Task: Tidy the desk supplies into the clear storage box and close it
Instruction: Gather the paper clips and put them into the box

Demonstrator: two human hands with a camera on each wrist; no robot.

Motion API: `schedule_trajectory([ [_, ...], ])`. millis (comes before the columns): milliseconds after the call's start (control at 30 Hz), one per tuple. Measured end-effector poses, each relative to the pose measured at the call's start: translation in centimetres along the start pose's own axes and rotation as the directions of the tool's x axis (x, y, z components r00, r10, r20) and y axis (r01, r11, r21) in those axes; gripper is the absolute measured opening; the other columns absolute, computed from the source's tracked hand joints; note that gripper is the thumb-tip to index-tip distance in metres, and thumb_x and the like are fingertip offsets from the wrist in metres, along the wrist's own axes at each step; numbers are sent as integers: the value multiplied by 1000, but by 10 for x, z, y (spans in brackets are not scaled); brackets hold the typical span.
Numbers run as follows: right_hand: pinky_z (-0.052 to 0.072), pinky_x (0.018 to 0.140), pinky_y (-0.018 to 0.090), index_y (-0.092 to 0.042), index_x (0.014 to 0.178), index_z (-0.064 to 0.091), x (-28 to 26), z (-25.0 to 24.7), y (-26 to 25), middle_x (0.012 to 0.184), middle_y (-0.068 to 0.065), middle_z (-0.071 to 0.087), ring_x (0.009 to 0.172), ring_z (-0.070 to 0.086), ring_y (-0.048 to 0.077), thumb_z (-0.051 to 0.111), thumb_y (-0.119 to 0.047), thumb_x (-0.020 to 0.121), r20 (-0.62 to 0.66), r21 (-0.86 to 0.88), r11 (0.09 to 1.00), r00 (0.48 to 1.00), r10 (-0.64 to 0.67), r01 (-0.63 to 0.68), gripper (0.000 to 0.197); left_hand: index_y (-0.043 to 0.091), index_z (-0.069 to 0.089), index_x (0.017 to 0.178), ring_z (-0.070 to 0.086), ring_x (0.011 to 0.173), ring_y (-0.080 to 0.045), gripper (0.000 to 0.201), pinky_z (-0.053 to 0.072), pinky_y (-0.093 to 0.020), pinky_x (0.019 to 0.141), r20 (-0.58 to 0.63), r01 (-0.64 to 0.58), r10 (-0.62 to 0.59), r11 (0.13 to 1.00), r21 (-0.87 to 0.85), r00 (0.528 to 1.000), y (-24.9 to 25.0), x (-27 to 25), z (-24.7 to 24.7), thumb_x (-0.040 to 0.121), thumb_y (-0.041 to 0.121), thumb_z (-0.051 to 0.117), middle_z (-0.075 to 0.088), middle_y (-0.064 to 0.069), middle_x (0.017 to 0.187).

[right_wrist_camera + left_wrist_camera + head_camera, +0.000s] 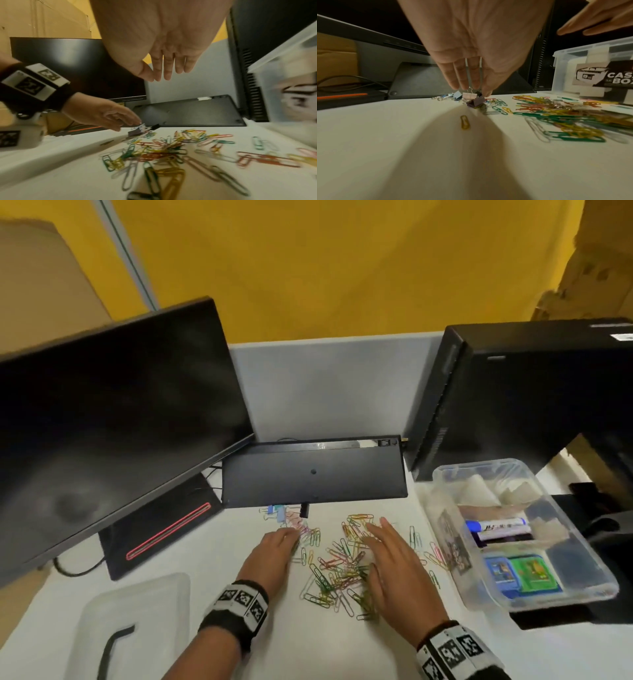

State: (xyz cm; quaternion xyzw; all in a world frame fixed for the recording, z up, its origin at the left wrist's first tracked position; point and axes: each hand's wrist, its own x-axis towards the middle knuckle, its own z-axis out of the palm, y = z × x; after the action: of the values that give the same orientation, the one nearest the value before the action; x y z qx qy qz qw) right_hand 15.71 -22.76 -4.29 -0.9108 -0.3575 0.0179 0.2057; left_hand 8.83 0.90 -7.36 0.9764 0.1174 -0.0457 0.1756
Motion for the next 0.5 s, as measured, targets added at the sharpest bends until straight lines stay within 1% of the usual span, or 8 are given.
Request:
schedule_trajectory([
  [67, 30, 114, 35, -20, 133, 49, 15, 11, -15, 145, -4, 43, 140, 29, 15, 32, -29, 95, 37, 6, 999, 998, -54, 53, 43, 23, 29, 145, 35, 132, -18, 53, 33, -29, 110, 47, -34, 32, 999, 23, 998, -2, 12, -2, 96, 7, 40, 32, 2, 150],
  [100, 28, 115, 34, -19, 133, 49, 22, 15, -20, 145, -4, 43, 141, 29, 15, 36, -27, 95, 66, 16, 998, 995, -69, 68, 41, 23, 29, 145, 36, 131, -19, 52, 35, -31, 108, 76, -43, 40, 999, 33, 996, -4, 16, -2, 96, 9, 40, 31, 2, 149],
  [167, 23, 117, 30, -19, 136, 46, 41, 22, -28, 149, -5, 37, 142, 25, 13, 39, -23, 96, 138, 49, 995, 986, -90, 84, 41, 25, 31, 143, 37, 128, -19, 48, 38, -32, 105, 132, -18, 15, 1000, 22, 991, -9, 19, -1, 97, 15, 40, 33, 2, 146],
  [267, 27, 113, 26, -18, 140, 40, 72, 29, -40, 150, -3, 33, 139, 29, 14, 41, -15, 96, 195, 45, 996, 977, -90, 83, 44, 25, 35, 139, 39, 122, -21, 45, 43, -35, 98, 157, -14, 7, 999, 39, 988, -18, 15, 5, 96, 19, 42, 37, -1, 135],
  [333, 33, 109, 28, -16, 142, 38, 96, 36, -43, 150, 0, 33, 135, 36, 18, 46, -10, 95, 237, 18, 997, 968, -79, 77, 48, 24, 41, 132, 45, 115, -23, 39, 47, -35, 89, 150, -7, 1, 999, 41, 989, -26, 10, 10, 93, 19, 44, 41, -2, 127],
  [367, 36, 108, 30, -16, 143, 36, 107, 42, -44, 151, 1, 31, 135, 35, 19, 49, -8, 93, 272, -13, 996, 959, -80, 87, 52, 23, 45, 126, 49, 110, -25, 34, 49, -36, 86, 151, 15, -19, 1000, 24, 988, -28, 7, 12, 93, 18, 44, 42, -3, 123],
  [433, 36, 108, 34, -16, 146, 30, 128, 56, -44, 155, 3, 23, 140, 27, 22, 51, -4, 91, 357, -80, 990, 931, -82, 118, 60, 20, 49, 119, 55, 101, -26, 29, 50, -37, 81, 133, 30, -30, 1000, 7, 991, -32, 1, 14, 91, 13, 47, 44, -4, 121],
  [500, 38, 107, 39, -17, 147, 27, 143, 66, -46, 156, 4, 19, 141, 21, 25, 51, -3, 91, 431, -136, 982, 901, -60, 130, 63, 22, 53, 118, 54, 98, -21, 28, 51, -35, 80, 101, 13, -13, 1000, -6, 995, -34, -5, 15, 91, 15, 48, 46, -1, 119],
])
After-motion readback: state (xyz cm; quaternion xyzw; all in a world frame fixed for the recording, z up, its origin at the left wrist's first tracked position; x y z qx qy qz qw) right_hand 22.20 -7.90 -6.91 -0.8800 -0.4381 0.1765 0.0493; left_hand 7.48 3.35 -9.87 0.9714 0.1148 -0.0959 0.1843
